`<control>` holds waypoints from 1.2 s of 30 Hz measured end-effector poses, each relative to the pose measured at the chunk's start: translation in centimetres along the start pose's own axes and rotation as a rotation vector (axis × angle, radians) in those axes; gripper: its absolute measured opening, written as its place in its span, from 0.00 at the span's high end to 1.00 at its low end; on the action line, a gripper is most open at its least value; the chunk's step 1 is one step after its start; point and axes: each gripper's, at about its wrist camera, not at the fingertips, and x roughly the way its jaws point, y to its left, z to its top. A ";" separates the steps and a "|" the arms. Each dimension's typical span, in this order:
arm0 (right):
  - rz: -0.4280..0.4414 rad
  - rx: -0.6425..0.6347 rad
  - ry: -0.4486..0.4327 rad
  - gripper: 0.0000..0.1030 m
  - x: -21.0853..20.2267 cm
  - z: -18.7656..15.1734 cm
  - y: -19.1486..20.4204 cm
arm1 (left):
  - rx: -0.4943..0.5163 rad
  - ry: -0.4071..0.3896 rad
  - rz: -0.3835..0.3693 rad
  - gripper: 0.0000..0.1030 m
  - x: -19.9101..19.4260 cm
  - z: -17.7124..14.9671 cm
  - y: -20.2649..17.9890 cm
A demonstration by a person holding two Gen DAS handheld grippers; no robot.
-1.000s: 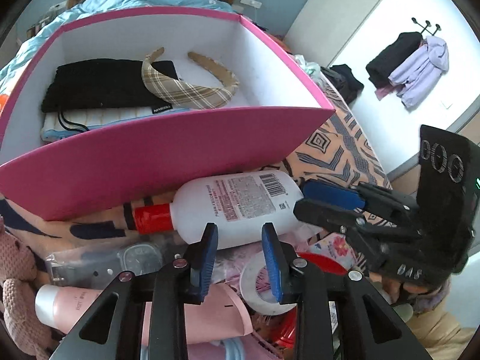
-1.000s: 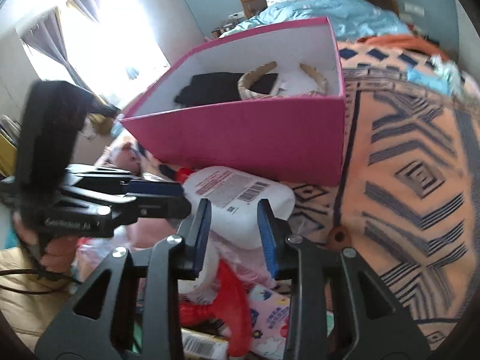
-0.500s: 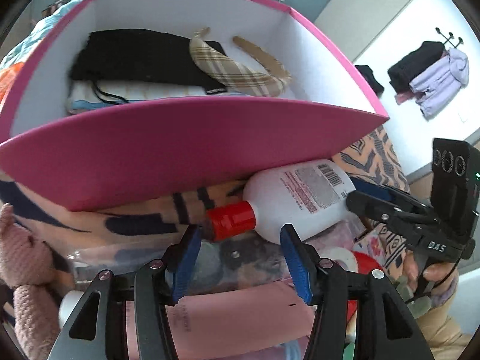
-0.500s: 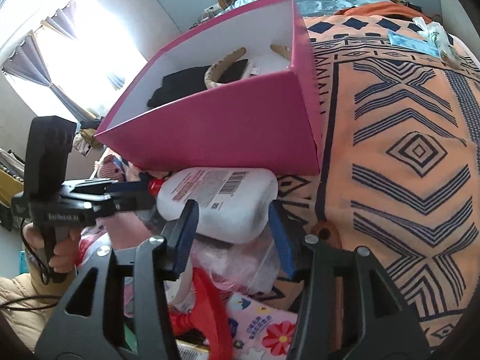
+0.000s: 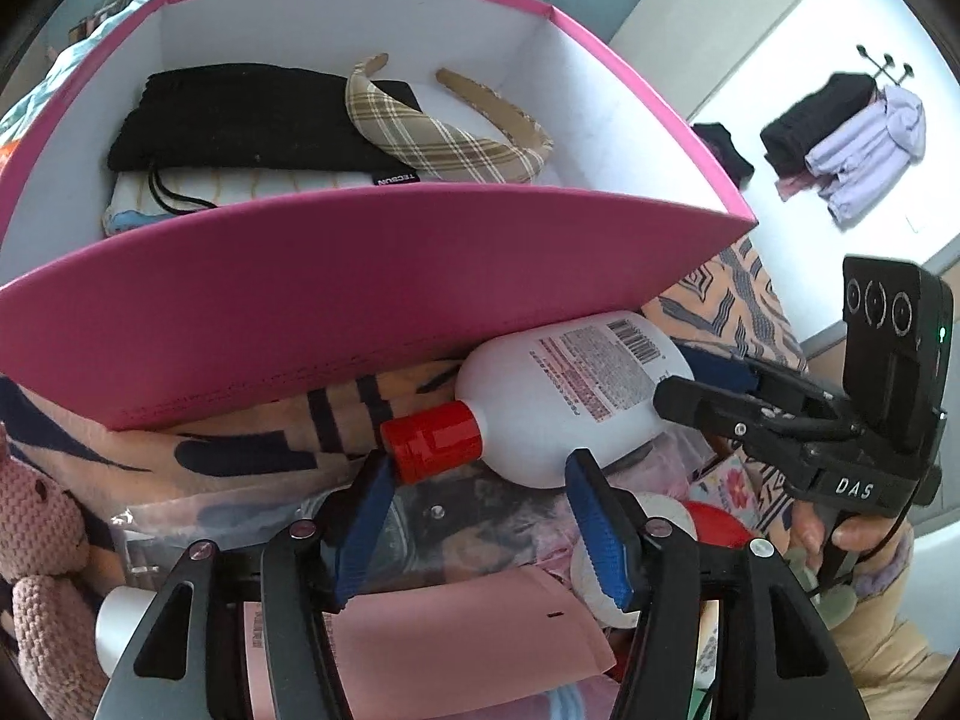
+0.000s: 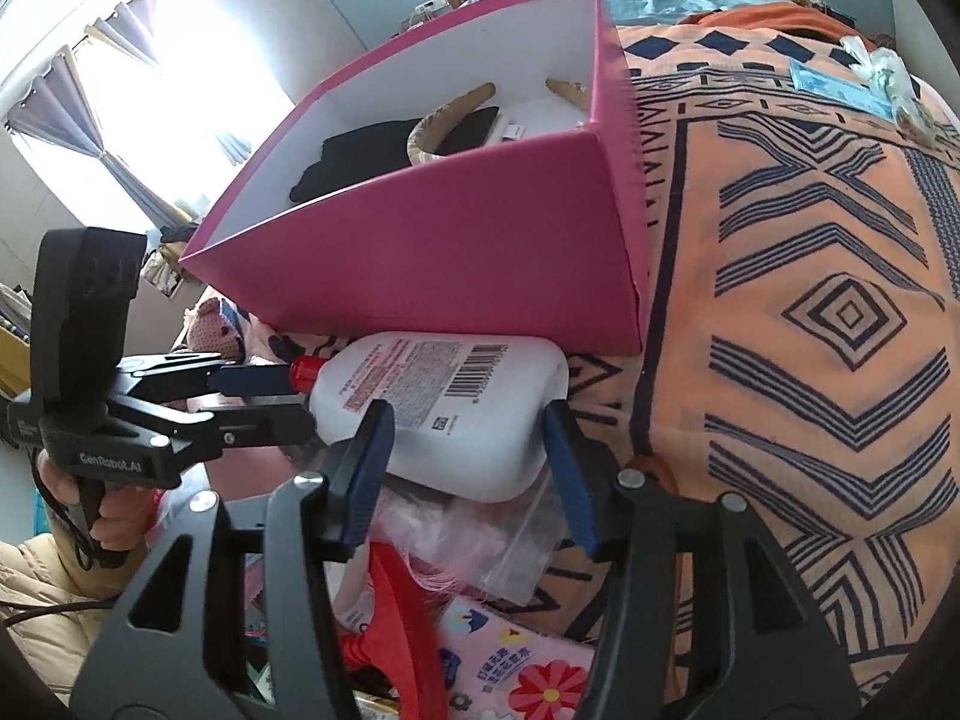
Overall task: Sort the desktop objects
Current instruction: 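Close both grippers around the white lotion bottle, then lift the white bottle with both grippers toward the pink box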
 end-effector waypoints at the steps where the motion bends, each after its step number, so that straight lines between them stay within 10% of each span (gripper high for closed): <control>1: 0.001 0.001 -0.004 0.47 -0.1 -0.1 0.0 | 0.001 -0.007 0.001 0.42 -0.1 0.0 -0.1; 36: -0.030 -0.100 -0.162 0.47 -6.4 -1.4 4.0 | 0.078 -0.169 -0.010 0.42 -6.3 -1.2 -3.5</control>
